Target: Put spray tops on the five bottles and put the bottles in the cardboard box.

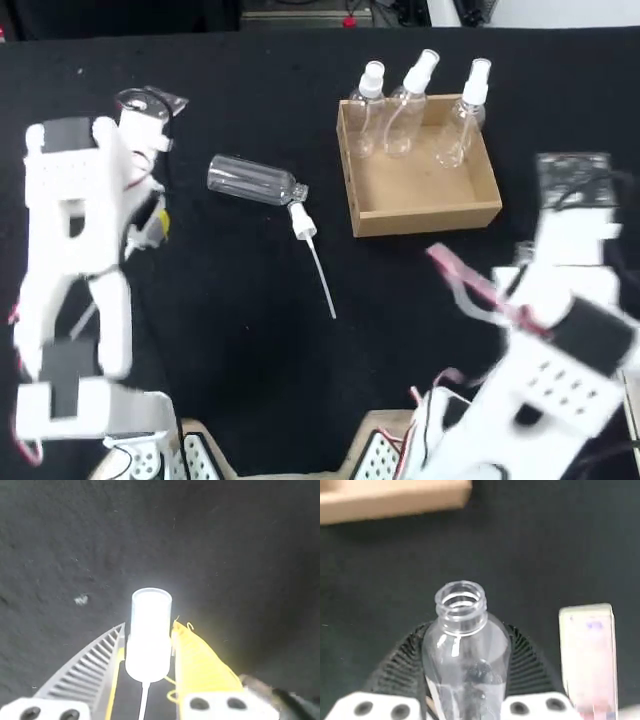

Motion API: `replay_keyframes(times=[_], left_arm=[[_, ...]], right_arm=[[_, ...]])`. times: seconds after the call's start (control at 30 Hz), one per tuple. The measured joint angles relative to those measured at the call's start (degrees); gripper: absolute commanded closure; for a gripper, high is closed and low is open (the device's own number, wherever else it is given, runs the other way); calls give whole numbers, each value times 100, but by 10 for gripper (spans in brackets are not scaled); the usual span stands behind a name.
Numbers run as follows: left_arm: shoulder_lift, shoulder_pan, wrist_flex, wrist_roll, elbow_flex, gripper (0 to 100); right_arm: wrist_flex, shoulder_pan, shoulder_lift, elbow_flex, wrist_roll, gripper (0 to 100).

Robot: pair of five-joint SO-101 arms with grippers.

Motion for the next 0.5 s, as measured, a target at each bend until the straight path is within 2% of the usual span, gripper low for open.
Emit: replay_keyframes(times=[0.17, 0.3, 0.5], left_arm=[[-1503, 176, -993, 967, 1301, 905], [-2444, 176, -1960, 1407, 2400, 905], [-3446, 176, -3121, 2066, 3666, 905]], right_arm=[[-79, -1644, -273, 88, -879, 988], [-501, -2989, -325, 325, -1556, 988], [-1345, -4976, -343, 695, -1723, 988]])
